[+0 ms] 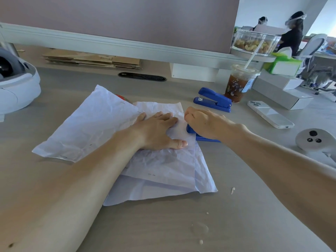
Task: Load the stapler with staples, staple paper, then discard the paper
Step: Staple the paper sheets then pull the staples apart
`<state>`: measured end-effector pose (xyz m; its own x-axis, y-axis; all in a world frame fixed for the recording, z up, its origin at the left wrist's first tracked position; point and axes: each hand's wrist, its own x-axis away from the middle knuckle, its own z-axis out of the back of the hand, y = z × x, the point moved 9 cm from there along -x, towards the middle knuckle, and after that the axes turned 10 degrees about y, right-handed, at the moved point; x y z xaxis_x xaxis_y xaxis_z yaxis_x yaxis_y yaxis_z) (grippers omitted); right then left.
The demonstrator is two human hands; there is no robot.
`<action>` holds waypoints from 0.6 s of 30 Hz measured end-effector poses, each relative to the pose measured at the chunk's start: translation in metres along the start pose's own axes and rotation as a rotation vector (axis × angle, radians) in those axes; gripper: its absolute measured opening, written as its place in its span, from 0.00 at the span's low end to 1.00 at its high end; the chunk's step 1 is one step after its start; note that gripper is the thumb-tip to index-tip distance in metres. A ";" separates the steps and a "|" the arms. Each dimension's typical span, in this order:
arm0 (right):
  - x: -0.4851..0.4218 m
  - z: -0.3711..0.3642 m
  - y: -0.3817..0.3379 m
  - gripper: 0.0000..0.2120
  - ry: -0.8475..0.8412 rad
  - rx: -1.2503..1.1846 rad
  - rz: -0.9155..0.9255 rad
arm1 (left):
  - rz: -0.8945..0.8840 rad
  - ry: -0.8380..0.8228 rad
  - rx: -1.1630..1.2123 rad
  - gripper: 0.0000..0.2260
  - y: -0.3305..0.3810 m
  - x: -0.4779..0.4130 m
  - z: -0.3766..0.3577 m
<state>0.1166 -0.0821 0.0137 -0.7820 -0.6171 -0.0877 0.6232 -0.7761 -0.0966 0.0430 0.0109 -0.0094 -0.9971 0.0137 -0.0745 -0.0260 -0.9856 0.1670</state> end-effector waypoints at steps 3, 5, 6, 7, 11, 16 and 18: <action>0.001 0.000 -0.002 0.08 -0.008 0.016 -0.006 | -0.007 0.011 -0.007 0.40 0.000 -0.001 0.000; 0.001 0.000 -0.004 0.07 -0.018 0.019 -0.008 | -0.003 0.007 -0.002 0.39 0.000 0.000 0.001; 0.003 0.001 -0.004 0.06 -0.012 0.019 -0.013 | 0.000 0.005 0.002 0.39 0.000 0.000 0.001; 0.004 0.002 -0.003 0.06 0.001 0.015 -0.015 | 0.003 0.003 0.006 0.39 0.000 0.000 0.002; 0.008 0.007 0.002 0.12 0.074 -0.084 -0.063 | 0.023 -0.010 0.022 0.39 0.000 0.001 0.002; 0.013 0.017 0.007 0.14 0.196 -0.209 -0.094 | 0.028 0.009 0.032 0.39 0.001 0.003 0.005; 0.014 0.024 0.012 0.15 0.270 -0.224 -0.092 | 0.037 0.022 0.041 0.39 0.000 0.003 0.007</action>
<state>0.1127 -0.1031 0.0353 -0.8229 -0.4665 -0.3244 0.5604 -0.7603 -0.3283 0.0393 0.0117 -0.0029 -0.9957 -0.0271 -0.0889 0.0078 -0.9776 0.2105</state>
